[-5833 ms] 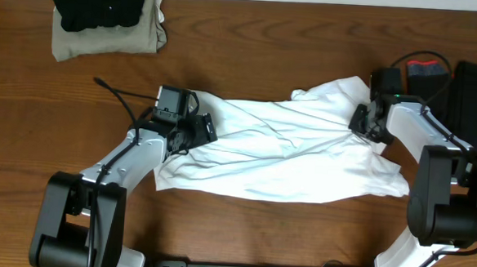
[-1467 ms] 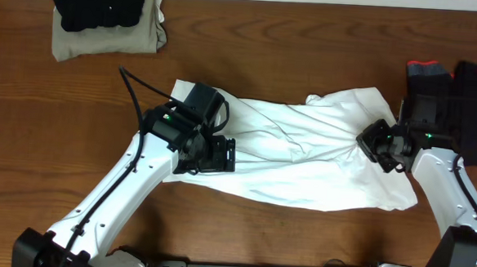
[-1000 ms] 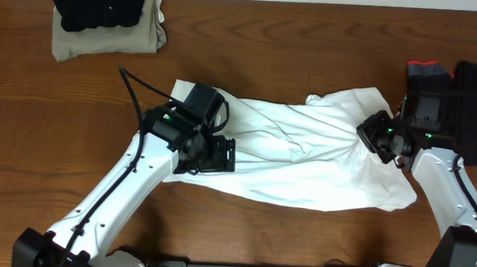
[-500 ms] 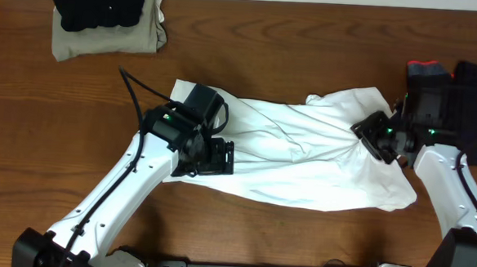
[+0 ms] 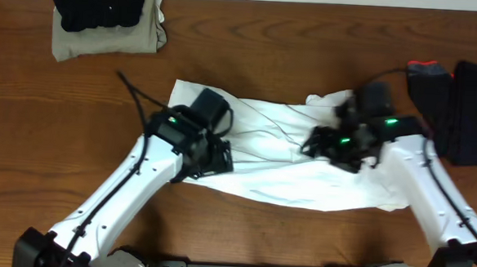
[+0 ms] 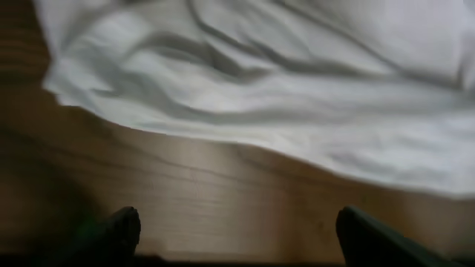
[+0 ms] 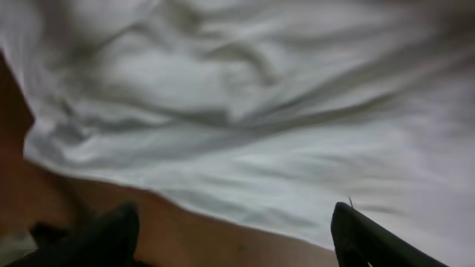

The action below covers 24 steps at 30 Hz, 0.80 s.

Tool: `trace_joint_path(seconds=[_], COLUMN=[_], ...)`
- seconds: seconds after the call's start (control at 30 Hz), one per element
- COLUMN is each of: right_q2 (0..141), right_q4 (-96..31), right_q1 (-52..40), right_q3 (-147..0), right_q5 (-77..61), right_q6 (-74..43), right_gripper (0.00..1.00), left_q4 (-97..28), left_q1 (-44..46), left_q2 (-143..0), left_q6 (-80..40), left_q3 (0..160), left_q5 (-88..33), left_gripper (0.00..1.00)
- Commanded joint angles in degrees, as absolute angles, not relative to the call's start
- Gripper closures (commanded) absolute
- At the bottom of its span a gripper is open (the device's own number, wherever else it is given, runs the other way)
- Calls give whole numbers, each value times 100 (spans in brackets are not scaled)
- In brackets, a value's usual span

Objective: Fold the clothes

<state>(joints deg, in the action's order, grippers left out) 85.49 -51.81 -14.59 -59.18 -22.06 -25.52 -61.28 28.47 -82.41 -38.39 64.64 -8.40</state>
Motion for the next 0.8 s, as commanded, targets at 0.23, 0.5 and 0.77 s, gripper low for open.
trace_joint_path(seconds=[0.23, 0.5, 0.77], right_q2=[8803, 8875, 8873], right_q4=[-4401, -4195, -4692], right_q1=[-3336, -3498, -2884], right_q3=[-5990, -5990, -5990], right_q5=[-266, 580, 574], right_q6=[-1691, -2486, -3015], right_gripper=[12, 1, 1], left_q4=[-6650, -6657, -6204], left_q1=[1492, 1166, 1271], left_q2=[-8276, -8276, -8289], left_q6=[-4904, -5994, -6882], left_q3=[6495, 6399, 5774], left_q5=[-620, -1658, -1848], left_gripper=[13, 14, 23])
